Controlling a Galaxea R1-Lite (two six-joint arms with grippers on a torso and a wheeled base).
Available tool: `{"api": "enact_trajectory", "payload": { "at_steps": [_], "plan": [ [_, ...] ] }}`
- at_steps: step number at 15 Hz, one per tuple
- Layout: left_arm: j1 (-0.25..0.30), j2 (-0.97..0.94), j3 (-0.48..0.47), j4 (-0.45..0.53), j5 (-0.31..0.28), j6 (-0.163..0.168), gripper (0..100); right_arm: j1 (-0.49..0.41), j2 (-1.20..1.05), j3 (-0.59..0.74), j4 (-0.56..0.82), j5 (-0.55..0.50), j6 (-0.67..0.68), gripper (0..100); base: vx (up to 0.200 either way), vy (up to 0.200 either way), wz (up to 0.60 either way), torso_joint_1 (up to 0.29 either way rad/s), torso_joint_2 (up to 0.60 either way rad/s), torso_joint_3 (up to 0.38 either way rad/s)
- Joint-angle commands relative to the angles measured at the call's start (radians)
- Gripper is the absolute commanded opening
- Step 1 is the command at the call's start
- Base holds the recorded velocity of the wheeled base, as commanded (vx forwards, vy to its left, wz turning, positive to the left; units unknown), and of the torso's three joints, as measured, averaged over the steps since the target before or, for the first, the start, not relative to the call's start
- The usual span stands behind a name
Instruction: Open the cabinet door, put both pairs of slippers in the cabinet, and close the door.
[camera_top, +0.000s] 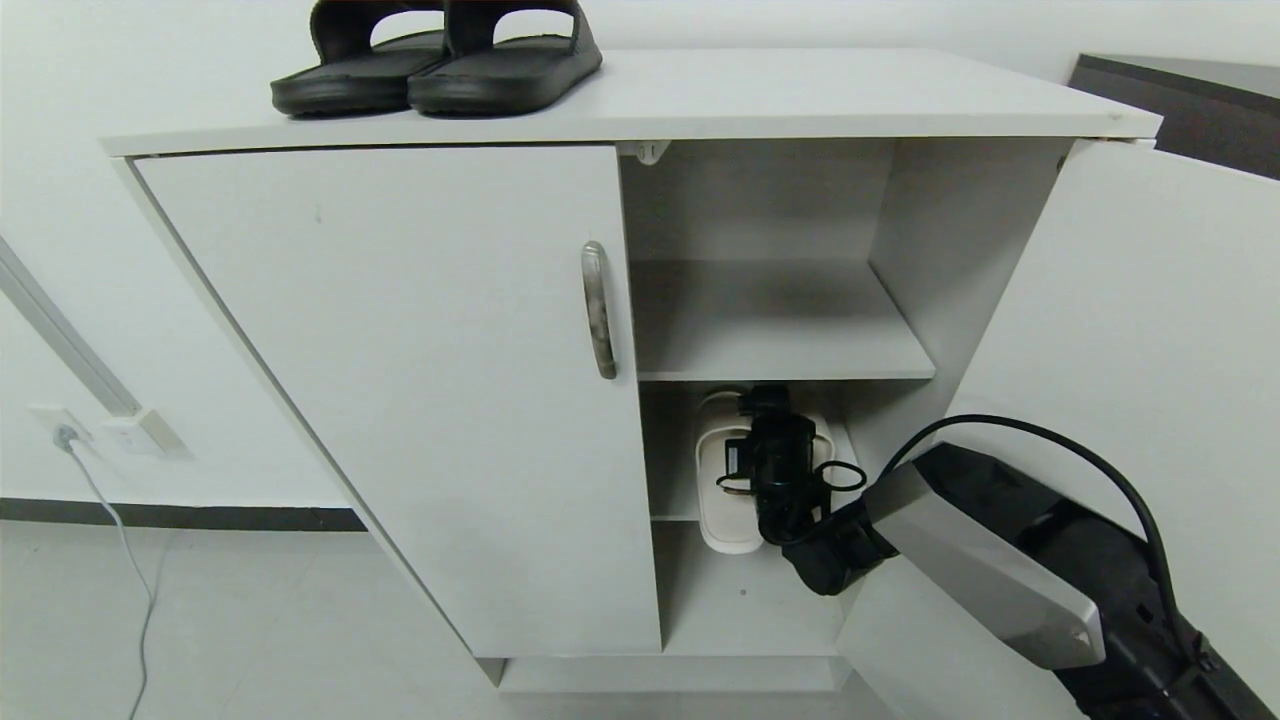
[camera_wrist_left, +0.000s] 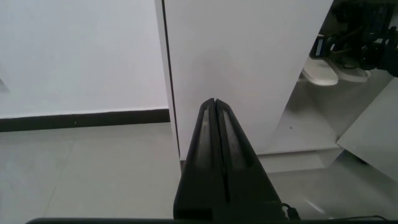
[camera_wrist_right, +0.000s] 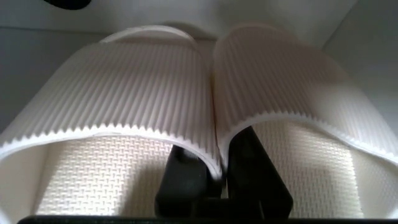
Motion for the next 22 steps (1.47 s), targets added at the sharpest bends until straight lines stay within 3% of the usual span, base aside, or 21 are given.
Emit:
{"api": "enact_trajectory", "payload": {
  "at_steps": [1,4,5,8,11,18,22],
  "plan": [
    [0.000,0.002,0.000,0.000,0.000,0.000,0,-0.003,0.027,-0.026,0.007,0.000,0.000,0,0.000,0.000,0.00,0.000,0.00,0.000],
    [0.000,0.002,0.000,0.000,0.000,0.000,0,-0.011,0.030,-0.047,0.027,0.000,0.000,0,0.000,0.000,0.00,0.000,0.00,0.000],
    [0.000,0.002,0.000,0.000,0.000,0.000,0,-0.011,0.031,-0.052,0.028,0.000,0.000,100,0.000,0.000,0.00,0.000,0.00,0.000],
    [0.000,0.002,0.000,0.000,0.000,0.000,0,-0.011,0.030,-0.041,0.036,0.000,0.000,100,0.000,0.000,0.00,0.000,0.00,0.000],
    [0.000,0.002,0.000,0.000,0.000,0.000,0,0.000,-0.027,0.068,0.010,-0.002,0.000,100,0.000,0.000,0.00,0.000,0.00,0.000],
    [0.000,0.002,0.000,0.000,0.000,0.000,0,0.132,-0.312,0.526,-0.162,-0.009,0.000,100,0.000,0.000,0.00,0.000,0.00,0.000],
    [0.000,0.002,0.000,0.000,0.000,0.000,0,0.193,-0.391,0.701,-0.265,-0.009,0.002,100,0.000,0.000,0.00,0.000,0.00,0.000]
  ]
}}
